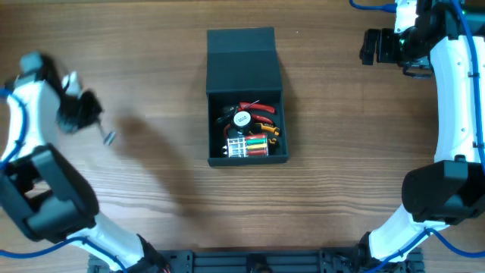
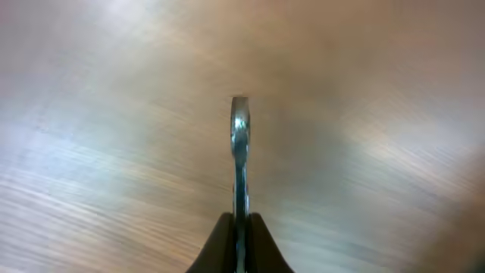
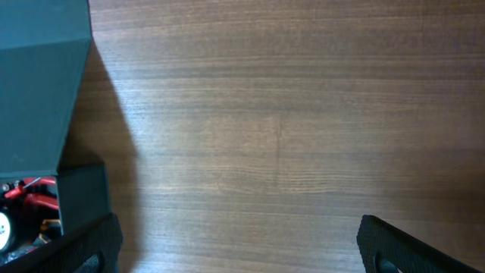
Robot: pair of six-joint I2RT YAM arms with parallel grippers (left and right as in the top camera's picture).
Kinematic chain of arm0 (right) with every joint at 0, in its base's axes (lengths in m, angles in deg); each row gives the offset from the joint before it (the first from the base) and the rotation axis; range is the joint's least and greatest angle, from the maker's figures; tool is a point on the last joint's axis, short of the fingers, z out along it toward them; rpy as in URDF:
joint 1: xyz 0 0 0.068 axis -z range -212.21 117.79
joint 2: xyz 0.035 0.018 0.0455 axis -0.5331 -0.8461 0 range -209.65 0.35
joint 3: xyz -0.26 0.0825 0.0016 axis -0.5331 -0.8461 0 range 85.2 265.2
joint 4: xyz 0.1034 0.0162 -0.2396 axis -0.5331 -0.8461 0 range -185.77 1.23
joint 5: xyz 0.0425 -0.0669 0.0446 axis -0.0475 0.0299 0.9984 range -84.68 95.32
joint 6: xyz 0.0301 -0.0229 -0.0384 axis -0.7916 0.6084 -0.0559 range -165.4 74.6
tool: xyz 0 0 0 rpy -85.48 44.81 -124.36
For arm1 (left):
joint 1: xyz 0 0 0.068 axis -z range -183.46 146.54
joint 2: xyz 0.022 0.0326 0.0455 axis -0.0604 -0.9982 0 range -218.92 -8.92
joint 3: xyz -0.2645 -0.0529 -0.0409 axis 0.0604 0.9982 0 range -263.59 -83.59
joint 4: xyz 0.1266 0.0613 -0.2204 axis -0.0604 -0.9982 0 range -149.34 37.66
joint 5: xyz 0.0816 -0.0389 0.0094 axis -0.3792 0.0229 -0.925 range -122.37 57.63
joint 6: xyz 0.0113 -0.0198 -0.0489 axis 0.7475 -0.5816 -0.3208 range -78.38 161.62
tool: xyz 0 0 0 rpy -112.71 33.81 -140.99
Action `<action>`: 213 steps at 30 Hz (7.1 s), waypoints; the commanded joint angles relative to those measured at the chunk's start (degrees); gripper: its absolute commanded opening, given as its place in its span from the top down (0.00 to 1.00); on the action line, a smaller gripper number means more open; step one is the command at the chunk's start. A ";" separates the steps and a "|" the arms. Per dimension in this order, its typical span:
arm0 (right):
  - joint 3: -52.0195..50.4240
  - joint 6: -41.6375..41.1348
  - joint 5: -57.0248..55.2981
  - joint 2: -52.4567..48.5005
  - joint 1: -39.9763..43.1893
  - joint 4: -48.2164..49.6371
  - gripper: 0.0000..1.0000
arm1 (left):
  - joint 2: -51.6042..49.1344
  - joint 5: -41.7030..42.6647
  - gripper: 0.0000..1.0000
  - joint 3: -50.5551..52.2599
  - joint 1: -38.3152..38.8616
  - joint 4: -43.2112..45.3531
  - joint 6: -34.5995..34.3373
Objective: Pack container
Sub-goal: 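Lift the hex key and carry it into the box, then open the left gripper to release the hex key in the box, then move both grippers to the box lid's side edges, then grip the lid edges with both grippers and swing it forward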
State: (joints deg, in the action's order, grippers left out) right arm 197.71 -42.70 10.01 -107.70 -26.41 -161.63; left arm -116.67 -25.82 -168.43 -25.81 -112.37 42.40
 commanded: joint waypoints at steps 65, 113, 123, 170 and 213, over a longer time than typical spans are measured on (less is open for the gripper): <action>-0.31 0.33 0.72 0.48 0.07 -0.28 0.00 | -1.44 3.76 0.24 5.44 55.23 9.27 48.28; 3.26 -4.61 34.29 -22.40 -7.02 6.67 0.96 | -18.18 49.64 0.96 -14.14 18.60 17.27 -5.35; 3.26 -3.58 42.36 -27.63 -7.72 11.34 0.96 | -24.55 54.69 0.96 -14.14 19.02 19.76 -3.80; 2.49 -6.34 31.36 -33.11 -12.92 15.23 0.96 | -27.98 37.51 0.96 -14.12 23.80 20.81 2.78; 3.15 5.20 44.94 -33.07 -13.92 10.40 0.96 | -21.05 43.36 0.96 -14.19 23.80 18.43 1.70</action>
State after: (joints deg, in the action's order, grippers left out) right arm 200.09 -41.52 51.56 -139.85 -40.18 -149.74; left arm -142.28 14.83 -182.44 -2.12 -93.47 44.28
